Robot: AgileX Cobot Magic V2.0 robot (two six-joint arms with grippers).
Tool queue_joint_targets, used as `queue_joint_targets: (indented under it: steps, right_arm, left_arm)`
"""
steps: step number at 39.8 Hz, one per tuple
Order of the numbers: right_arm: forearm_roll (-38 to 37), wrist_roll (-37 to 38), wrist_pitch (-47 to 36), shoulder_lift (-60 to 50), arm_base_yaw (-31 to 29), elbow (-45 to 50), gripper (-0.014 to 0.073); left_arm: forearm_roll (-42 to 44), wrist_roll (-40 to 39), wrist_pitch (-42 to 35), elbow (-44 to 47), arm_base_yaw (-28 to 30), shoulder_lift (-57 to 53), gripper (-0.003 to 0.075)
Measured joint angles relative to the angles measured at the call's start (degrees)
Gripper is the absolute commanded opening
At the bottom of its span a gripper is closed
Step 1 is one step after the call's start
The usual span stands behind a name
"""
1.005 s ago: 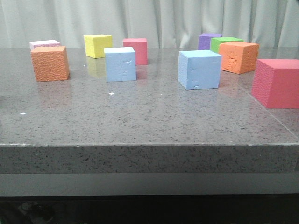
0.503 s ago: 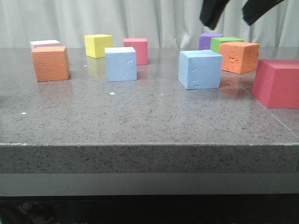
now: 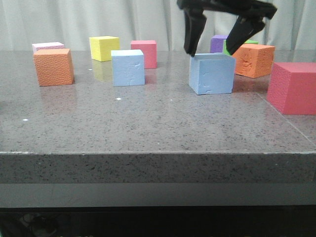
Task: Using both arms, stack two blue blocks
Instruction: 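Lower the right gripper onto the light blue cube farther from the robot and grasp it, then carry the light blue cube toward the other light blue cube and lower it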
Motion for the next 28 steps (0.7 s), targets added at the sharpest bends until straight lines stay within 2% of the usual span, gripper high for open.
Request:
queue_joint_targets:
  steps: [7, 11, 15, 28]
  right_arm:
    - [-0.35, 0.55, 1.26, 2.57, 0.0, -0.21, 0.0617]
    - [-0.43, 0.63, 2.36, 3.32, 0.0, -0.21, 0.0457]
    - [-0.43, 0.63, 3.38, 3.32, 0.0, -0.3, 0.0361]
    - [-0.57, 0.67, 5.96, 3.08, 1.38, -3.38, 0.0356]
  left_arm:
    - [0.1, 0.0, 0.0, 0.0, 0.0, 0.0, 0.0398]
    - [0.29, 0.0, 0.0, 0.0, 0.0, 0.0, 0.0398]
    - [0.43, 0.0, 0.0, 0.0, 0.0, 0.0, 0.0398]
    - [0.63, 0.0, 0.0, 0.0, 0.0, 0.0, 0.0398]
